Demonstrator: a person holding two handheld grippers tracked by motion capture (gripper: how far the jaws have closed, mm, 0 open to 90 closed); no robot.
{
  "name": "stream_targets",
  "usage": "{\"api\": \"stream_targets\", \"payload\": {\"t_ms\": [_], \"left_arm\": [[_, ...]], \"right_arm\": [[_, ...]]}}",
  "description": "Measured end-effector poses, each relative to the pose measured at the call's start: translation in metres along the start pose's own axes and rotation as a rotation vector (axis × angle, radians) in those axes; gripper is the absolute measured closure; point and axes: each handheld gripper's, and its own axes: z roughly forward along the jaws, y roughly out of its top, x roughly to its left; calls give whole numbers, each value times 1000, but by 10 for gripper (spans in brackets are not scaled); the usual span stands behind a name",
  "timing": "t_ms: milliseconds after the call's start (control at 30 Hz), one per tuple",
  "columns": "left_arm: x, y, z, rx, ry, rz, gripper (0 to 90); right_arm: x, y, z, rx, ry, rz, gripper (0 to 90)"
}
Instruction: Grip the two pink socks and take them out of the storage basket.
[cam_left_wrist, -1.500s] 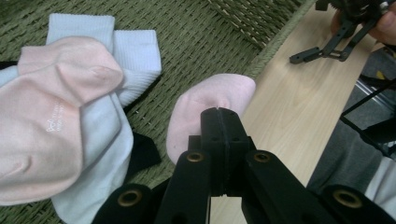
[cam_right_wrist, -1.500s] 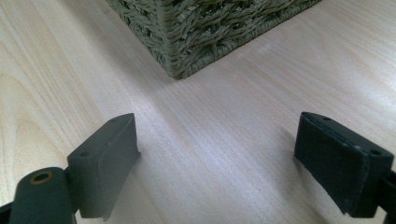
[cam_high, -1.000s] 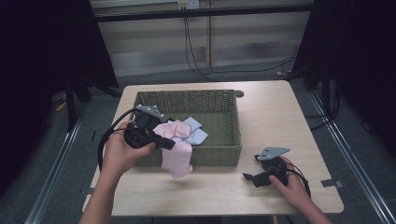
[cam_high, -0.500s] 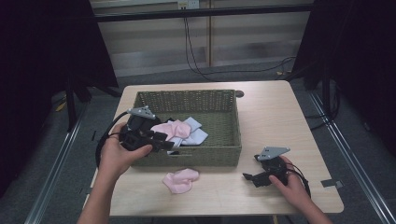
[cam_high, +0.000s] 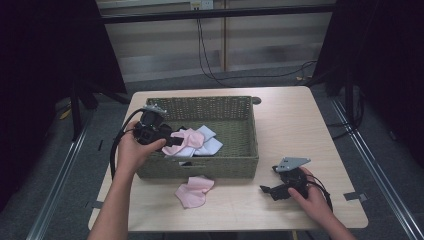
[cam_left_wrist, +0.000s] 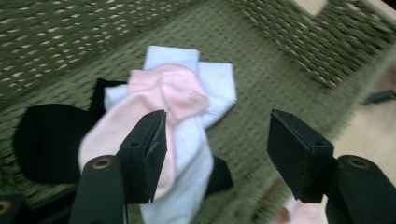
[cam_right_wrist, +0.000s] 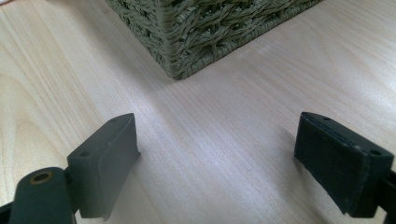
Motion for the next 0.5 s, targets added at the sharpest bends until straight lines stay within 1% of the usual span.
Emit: {"api": "stream_targets", "payload": {"t_ms": [67, 133, 233, 300, 333, 367, 467, 500], "left_arm": [[5, 2, 3, -1, 9, -13, 376], [8, 4, 7, 6, 20, -10, 375], [13, 7, 13, 8, 15, -10, 365], [15, 9, 17, 0, 29, -25, 359], [16, 10, 18, 9, 22, -21, 359], [17, 11, 20, 7, 28, -26, 359], [20, 15, 25, 23, 44, -26, 361], [22, 15, 28, 21, 42, -34, 361]], "right_arm": [[0, 0, 0, 2, 0, 3, 127], [0, 0, 0, 2, 0, 3, 127], [0, 0, 0, 3, -1, 4, 128], [0, 0, 0, 3, -1, 6, 128], [0, 0, 0, 3, -1, 6, 128], [0, 0, 0, 3, -1, 6, 128], [0, 0, 0, 3, 0, 7, 128], [0, 0, 0, 3, 0, 7, 128]]}}
